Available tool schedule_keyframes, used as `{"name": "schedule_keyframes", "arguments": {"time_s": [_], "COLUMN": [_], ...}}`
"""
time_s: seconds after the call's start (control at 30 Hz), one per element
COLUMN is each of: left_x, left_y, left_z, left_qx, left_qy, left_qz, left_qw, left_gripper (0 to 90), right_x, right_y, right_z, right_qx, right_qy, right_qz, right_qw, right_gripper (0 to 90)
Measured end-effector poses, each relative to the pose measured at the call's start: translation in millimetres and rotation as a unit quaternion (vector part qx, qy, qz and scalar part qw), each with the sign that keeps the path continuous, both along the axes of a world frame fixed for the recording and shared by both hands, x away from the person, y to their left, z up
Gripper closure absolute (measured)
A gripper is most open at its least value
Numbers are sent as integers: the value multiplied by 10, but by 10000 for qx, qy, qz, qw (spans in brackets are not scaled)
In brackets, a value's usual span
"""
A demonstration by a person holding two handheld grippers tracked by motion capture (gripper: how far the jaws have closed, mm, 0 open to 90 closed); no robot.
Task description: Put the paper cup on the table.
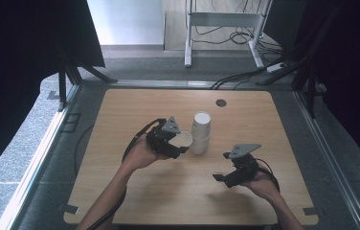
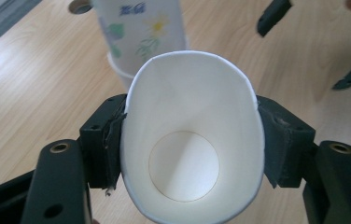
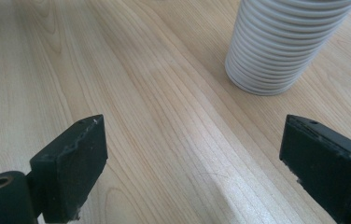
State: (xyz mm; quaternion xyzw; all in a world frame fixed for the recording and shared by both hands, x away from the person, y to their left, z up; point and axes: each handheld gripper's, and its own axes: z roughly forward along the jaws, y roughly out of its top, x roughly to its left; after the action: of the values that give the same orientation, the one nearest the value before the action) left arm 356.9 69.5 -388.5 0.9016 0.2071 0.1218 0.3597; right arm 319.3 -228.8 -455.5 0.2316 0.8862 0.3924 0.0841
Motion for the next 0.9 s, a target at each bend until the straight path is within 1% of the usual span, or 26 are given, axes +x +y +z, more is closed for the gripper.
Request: {"name": "schedule_keyframes", "arguments": {"time_s": [0.2, 0.33, 0.5, 0.73, 0.9], "left_x": [45, 80, 116, 168, 200], "left_y": [75, 134, 201, 301, 372], "left_z": [-47, -65, -88, -114, -137], "left_qx": [65, 127, 136, 99, 84], "left_qy": [-27, -48, -67, -116, -143], "left_qz": [260, 443, 642, 909, 1084], "left_qw": [9996, 9989, 9978, 9957, 9940], "left_gripper": [321, 318, 315, 309, 303], "right_x": [5, 10, 21, 36, 44], "right_y": [-12, -22, -54, -100, -112], "right_z": [-33, -60, -93, -118, -143], "right_qx": [-39, -107, -133, -142, -201], "right_qy": [-30, -57, -60, -76, -107], "right_qz": [-119, -213, -318, -456, -529], "right_qw": [9999, 9997, 9994, 9988, 9983], "right_gripper": [73, 73, 72, 71, 71]}}
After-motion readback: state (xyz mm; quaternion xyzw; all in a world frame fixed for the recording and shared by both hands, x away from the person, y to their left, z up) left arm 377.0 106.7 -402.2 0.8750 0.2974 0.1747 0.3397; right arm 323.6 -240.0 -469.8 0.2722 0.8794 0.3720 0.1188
